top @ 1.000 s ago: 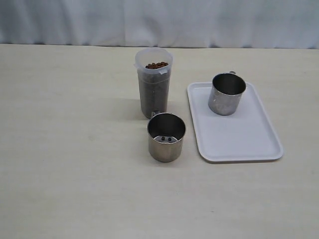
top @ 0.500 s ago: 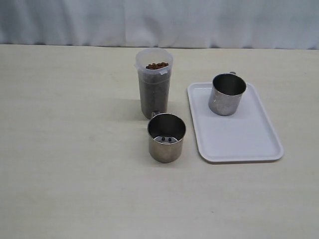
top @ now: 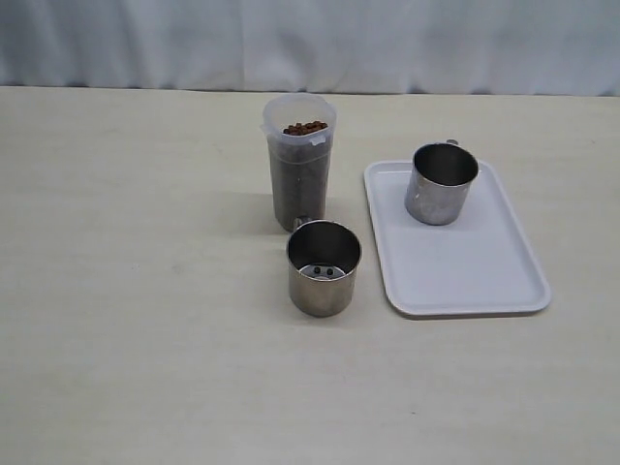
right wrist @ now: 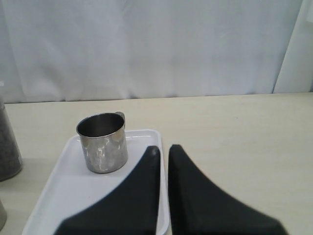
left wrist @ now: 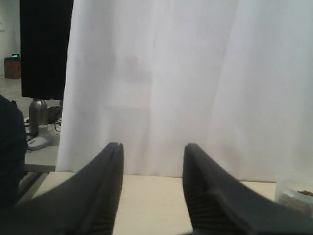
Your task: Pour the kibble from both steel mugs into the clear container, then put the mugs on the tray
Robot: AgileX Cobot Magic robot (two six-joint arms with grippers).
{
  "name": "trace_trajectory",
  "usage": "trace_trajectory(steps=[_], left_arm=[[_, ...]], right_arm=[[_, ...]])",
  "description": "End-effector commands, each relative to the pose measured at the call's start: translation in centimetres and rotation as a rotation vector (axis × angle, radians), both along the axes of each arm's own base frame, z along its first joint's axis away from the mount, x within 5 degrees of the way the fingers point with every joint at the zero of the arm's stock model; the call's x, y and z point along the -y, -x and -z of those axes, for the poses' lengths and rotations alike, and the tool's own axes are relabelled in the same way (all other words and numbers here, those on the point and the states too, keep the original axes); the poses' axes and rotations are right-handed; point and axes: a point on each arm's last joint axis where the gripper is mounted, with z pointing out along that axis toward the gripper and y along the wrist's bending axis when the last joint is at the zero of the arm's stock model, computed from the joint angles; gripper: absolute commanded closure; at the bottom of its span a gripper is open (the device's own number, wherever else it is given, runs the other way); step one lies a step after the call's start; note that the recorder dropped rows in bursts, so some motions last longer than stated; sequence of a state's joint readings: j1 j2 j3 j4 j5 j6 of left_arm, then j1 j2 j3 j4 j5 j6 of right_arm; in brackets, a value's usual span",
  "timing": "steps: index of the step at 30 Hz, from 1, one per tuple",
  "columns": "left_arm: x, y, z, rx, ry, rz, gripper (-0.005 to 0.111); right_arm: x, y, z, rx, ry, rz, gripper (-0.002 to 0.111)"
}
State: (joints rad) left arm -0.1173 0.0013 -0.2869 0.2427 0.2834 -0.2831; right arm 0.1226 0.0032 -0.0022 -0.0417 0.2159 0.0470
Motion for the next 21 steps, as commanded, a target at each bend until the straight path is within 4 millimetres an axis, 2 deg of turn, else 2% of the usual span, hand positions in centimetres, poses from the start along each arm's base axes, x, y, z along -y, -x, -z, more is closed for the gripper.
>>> trace_trajectory(steps=[1,2,4,5,9,14,21], left_arm=[[0.8,-1.6,4.2,0.046,0.029,0.065,0.076],[0.8,-1.9,5.4,0.022,0.047,0.07,0.076],[0.9,-2.2,7.4,-0.072,0.194,0.082,0.076],[0.9,-2.2,7.5,-0.095,0.231,0.087,0.076],[1.0,-2.2,8.0,-0.147,0.189,0.084,0.076],[0.9,-2.2,8.1,-0.14,0.01,0.068,0.076],[0.7,-2.2,8.0,-0.132,0.007,0.035,0.076]], right_arm=[[0.0,0.0,0.0,0.005,0.001,0.003,0.104],[0.0,0.0,0.0,0.005,0.001,0.003,0.104],[0.0,0.0,0.0,0.005,0.001,0.003,0.104],[0.0,0.0,0.0,0.005,0.001,0.003,0.104],[0.0,0.0,0.0,0.005,0.001,0.003,0.104],[0.0,0.0,0.0,0.005,0.001,0.003,0.104],[0.0,0.0,0.0,0.005,0.001,0.003,0.104]])
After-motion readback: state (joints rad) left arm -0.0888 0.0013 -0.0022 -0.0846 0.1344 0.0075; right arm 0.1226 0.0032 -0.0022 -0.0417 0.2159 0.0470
